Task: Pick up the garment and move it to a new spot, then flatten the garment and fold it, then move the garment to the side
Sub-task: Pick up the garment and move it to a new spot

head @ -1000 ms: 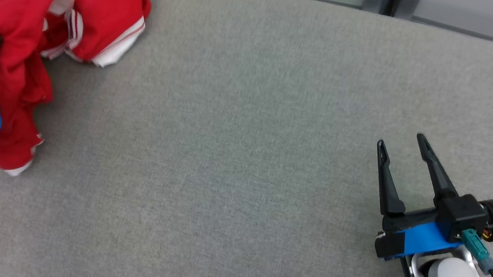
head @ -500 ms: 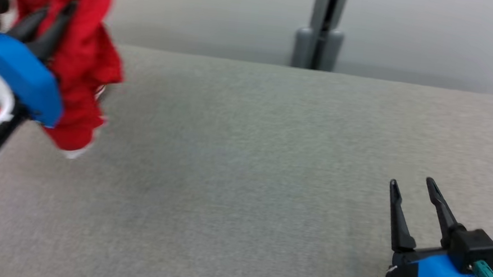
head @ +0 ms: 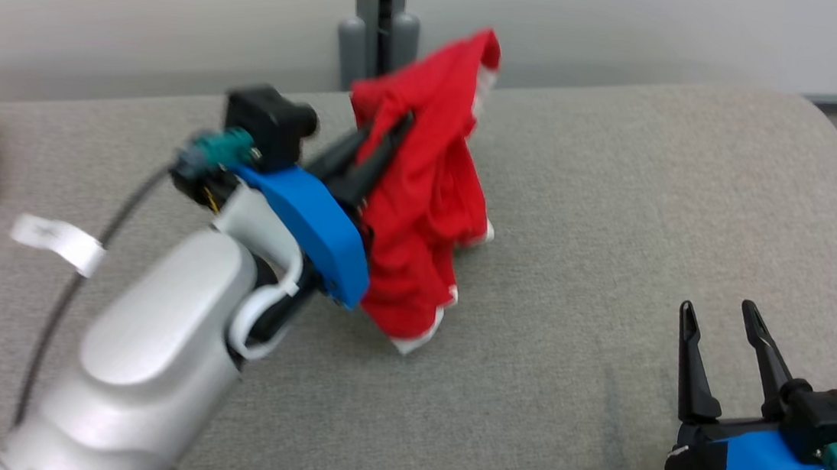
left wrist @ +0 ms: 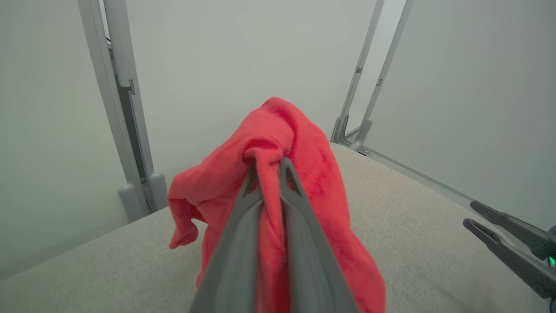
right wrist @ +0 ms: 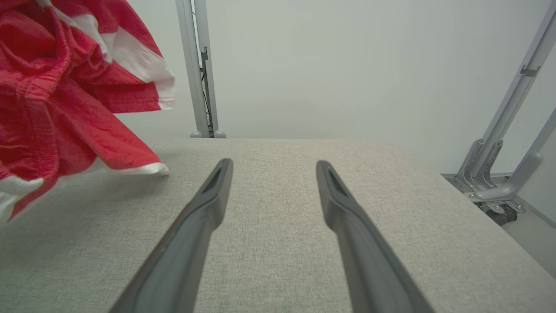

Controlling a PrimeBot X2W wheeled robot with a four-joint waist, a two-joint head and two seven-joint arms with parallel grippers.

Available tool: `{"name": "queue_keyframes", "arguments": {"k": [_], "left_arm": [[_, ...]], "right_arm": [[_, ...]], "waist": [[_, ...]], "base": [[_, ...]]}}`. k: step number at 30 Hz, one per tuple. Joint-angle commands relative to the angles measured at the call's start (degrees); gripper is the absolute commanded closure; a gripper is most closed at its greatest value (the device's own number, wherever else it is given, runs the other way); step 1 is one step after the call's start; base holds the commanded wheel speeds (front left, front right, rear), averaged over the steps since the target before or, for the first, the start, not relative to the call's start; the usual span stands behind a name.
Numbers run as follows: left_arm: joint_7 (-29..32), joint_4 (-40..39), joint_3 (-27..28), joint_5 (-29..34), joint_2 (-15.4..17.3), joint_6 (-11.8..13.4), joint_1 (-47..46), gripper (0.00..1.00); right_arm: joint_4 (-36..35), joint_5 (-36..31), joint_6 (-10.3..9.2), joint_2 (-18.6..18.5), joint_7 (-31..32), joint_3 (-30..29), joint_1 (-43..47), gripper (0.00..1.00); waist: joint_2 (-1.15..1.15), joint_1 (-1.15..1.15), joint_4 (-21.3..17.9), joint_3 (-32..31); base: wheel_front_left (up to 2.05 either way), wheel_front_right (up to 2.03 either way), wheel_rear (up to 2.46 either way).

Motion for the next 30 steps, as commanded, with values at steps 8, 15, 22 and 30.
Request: {"name": "queue_keyframes", "arguments": {"k": [8,15,22,30], "left_arm": [[-6.60,17.30,-1.30,-2.04,-4.16,-0.60,4.03,1.00],[-15.70,26.49,-1.85,0.39,-4.08,-0.76,3.44,0.00],[-18.84,25.68,0.70,4.85,-5.01,0.28,2.98,0.00],[-18.86,13.84,10.04,12.42,-4.52,3.16,13.22,0.00]], "right_arm": [[-0.62,1.57,0.01,-0.19,-0.06,0.91,-2.17,0.00],[-0.31,0.96,0.01,-0.19,-0.06,0.14,-2.71,0.00],[-0.46,-0.03,0.01,-0.20,-0.06,-0.39,-3.08,0.00],[-0.47,-1.86,0.01,-0.20,-0.06,-0.29,-3.23,0.00]], "waist": [[0.00,0.00,-1.97,4.13],[0.00,0.00,-0.26,5.23],[0.00,0.00,3.00,3.90],[0.00,0.00,6.31,-0.20]], "base": [[0.00,0.00,0.00],[0.00,0.00,0.00],[0.00,0.00,0.00],[0.00,0.00,0.00]]}}
